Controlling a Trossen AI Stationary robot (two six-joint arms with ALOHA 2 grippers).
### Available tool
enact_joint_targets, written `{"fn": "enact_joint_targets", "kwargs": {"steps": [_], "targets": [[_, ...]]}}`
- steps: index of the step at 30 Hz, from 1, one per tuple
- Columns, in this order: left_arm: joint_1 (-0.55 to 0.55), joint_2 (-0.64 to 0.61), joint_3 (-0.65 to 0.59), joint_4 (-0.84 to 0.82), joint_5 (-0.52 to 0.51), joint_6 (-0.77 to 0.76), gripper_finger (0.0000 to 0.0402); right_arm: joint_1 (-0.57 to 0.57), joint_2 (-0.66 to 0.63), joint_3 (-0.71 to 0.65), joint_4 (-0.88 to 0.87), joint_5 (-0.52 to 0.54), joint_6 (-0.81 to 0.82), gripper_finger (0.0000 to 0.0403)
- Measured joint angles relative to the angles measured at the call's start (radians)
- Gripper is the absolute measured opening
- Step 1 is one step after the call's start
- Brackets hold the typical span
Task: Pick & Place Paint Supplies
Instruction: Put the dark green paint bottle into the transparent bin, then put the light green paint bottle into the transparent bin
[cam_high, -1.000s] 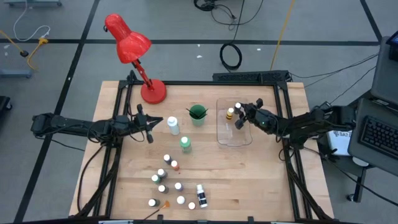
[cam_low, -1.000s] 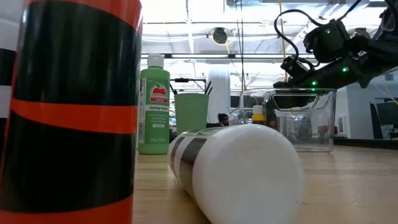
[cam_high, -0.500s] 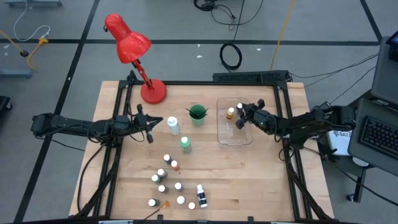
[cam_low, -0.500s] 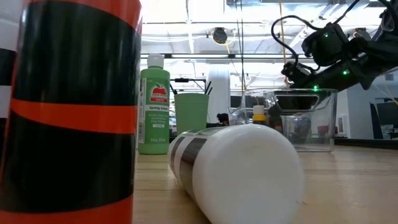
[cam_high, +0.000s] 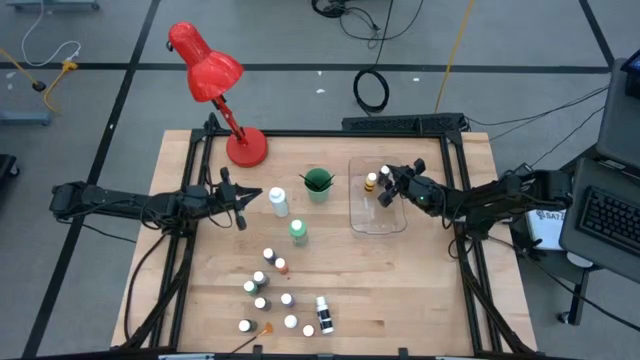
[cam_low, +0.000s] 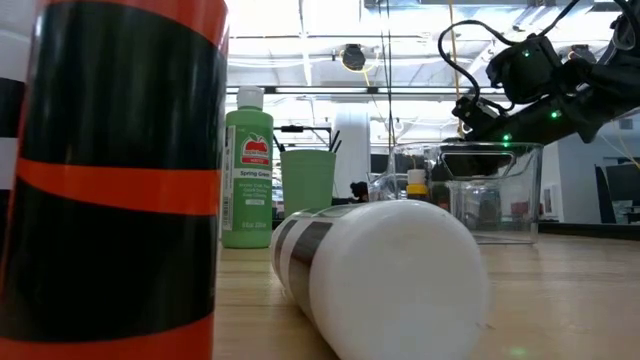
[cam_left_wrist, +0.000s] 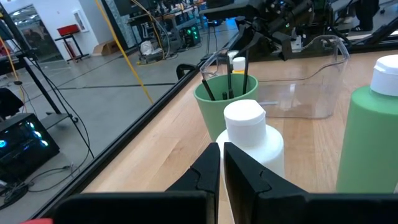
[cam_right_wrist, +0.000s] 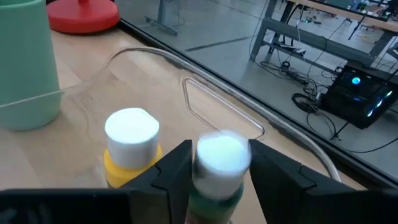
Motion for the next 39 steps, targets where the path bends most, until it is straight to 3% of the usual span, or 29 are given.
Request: {"fn": "enact_joint_targets", "kwargs": {"steps": [8,23,26,29,32,36,39], "targets": [[0.000,0.000,0.000,0.000,0.000,0.000,0.0026,0.000,0.000,0.000,-0.018,0.000,0.003,0.0159],[0.000,0.000,0.000,-0.003,0.000,0.000,0.0026,0.081,-0.064,0.004,0.299,-0.068,-0.204,0.0185],[0.000,0.000,0.000,-0.002,0.000,0.000,0.0026,0.145,-0.072,0.063,0.265,-0.187,-0.193,0.0193],[0.000,0.000,0.000,-0.002,0.000,0.001,0.0026,0.236,-0.060,0.188,0.070,-0.265,-0.148,0.0204],[0.000,0.000,0.000,-0.002,0.000,-0.002,0.0026,0.326,-0.031,0.303,-0.106,-0.216,-0.121,0.0211],[0.000,0.000,0.000,-0.002,0.000,-0.017,0.0026,0.387,-0.015,0.354,-0.105,-0.191,-0.171,0.0210],[0.000,0.000,0.000,-0.006,0.000,-0.021,0.0026,0.392,-0.074,0.319,-0.117,-0.052,-0.230,0.0196]]}}
